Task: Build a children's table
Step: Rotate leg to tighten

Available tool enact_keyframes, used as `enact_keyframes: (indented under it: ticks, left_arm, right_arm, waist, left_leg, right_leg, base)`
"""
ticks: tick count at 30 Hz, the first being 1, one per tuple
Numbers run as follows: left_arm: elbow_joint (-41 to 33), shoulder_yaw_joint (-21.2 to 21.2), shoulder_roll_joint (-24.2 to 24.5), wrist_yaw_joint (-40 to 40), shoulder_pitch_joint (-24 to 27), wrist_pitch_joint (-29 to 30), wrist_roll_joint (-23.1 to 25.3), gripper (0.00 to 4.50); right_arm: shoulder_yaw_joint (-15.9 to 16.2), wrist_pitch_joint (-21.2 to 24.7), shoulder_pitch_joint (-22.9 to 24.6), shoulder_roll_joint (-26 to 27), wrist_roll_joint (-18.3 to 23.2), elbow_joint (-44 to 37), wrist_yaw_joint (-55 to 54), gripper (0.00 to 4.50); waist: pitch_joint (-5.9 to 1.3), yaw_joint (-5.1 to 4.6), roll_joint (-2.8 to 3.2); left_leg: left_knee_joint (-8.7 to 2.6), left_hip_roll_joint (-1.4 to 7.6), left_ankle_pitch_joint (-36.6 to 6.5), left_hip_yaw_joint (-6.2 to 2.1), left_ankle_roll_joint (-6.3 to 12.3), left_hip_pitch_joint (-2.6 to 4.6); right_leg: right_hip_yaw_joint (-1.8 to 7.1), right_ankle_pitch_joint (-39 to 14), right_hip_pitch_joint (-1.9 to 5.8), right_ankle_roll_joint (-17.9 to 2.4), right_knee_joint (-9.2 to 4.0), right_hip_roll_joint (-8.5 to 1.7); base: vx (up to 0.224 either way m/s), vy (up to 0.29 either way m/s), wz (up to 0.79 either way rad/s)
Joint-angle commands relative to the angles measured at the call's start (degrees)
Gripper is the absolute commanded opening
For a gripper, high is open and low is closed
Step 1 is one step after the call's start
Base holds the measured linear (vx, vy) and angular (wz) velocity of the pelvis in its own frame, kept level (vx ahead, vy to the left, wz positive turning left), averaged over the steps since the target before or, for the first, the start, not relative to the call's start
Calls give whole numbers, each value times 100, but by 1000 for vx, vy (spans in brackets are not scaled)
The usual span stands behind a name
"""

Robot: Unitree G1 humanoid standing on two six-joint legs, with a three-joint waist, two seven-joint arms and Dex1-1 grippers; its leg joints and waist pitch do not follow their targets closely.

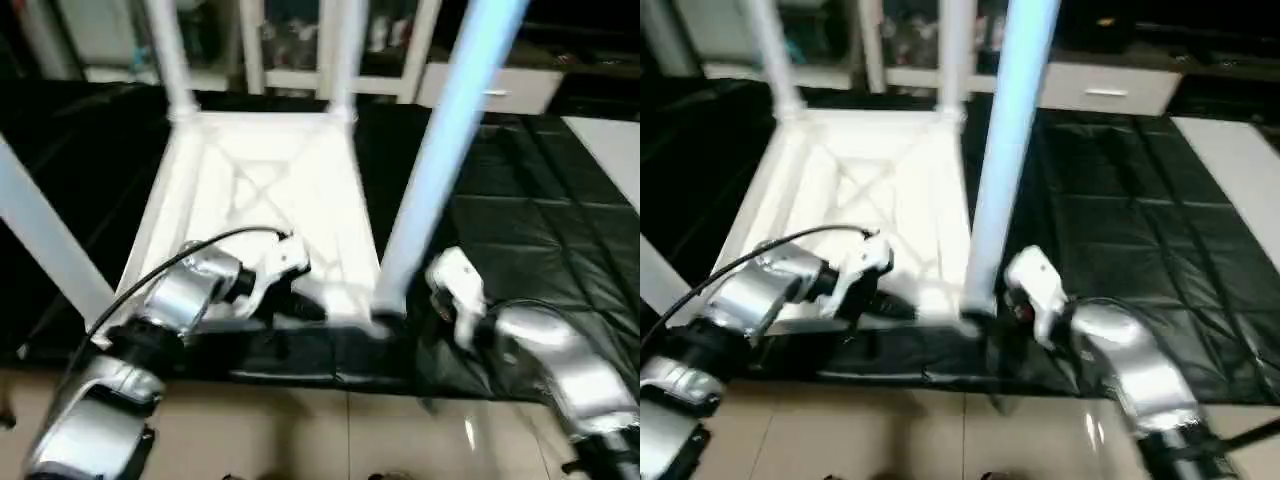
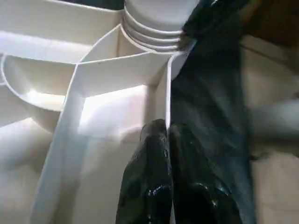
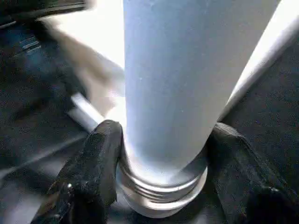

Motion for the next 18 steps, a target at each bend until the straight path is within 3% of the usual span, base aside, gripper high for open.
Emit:
enact_keyframes:
  ticks: [1,2,5,7,8,12,15,18]
  left_arm:
    - [293,-109,-338,473,2,8,57,0]
    - [293,-109,-338,473,2,8,57,0]
    - [723,270,-740,1609,-236,88,60,0]
    - [998,504,-948,2282,-384,98,31,0]
    - [1133,629,-1043,2647,-455,48,41,0]
    - [1388,887,-1244,3443,-589,-186,66,0]
    - [1598,1015,-1396,4076,-701,-513,91,0]
    - [1617,977,-1407,4079,-690,-523,120,0]
  right_arm:
    - [-152,203,-151,262,-156,332,-758,247]
    - [-152,203,-151,262,-156,332,-758,247]
    - [-406,342,-380,950,-259,668,-1888,247]
    - [-472,366,-487,1294,-390,844,-2462,246]
    - [-521,370,-525,1476,-460,928,-2773,246]
    - [-614,283,-611,1903,-622,1143,-3507,245]
    - [-882,274,-850,2463,-660,1724,-4422,245]
    - [-1018,93,-977,2623,-546,1945,-4517,245]
  waist:
    - [-306,-28,-45]
    - [-300,-49,-46]
    - [-291,-125,-62]
    - [-296,-147,-68]
    - [-297,-138,-63]
    - [-318,-136,-65]
    - [-321,-152,-55]
    - [-319,-154,-44]
  left_leg:
    - [-494,33,-1646,-46,64,42]
    - [-503,30,-1749,-49,35,47]
    - [-502,3,-1966,-59,-36,61]
    - [-510,-1,-1954,-70,-38,36]
    - [-502,-9,-1955,-67,-32,58]
    - [-507,-9,-1803,-65,-27,36]
    - [-517,-12,-1741,-59,-23,31]
    - [-524,-5,-1814,-59,-24,39]
  right_leg:
    - [20,-2053,275,-1095,-376,-43]
    - [23,-2164,255,-1018,-400,-35]
    - [9,-2488,204,-900,-453,-23]
    - [3,-2590,216,-801,-475,-27]
    - [1,-2625,192,-765,-492,-22]
    - [10,-2361,192,-759,-476,-15]
    - [15,-2083,187,-799,-443,0]
    - [17,-1979,189,-796,-439,-6]
  base:
    - [0,0,0]
    - [0,0,0]
    - [0,0,0]
    - [0,0,0]
    - [0,0,0]
    - [0,0,0]
    - [0,0,0]
    - [0,0,0]
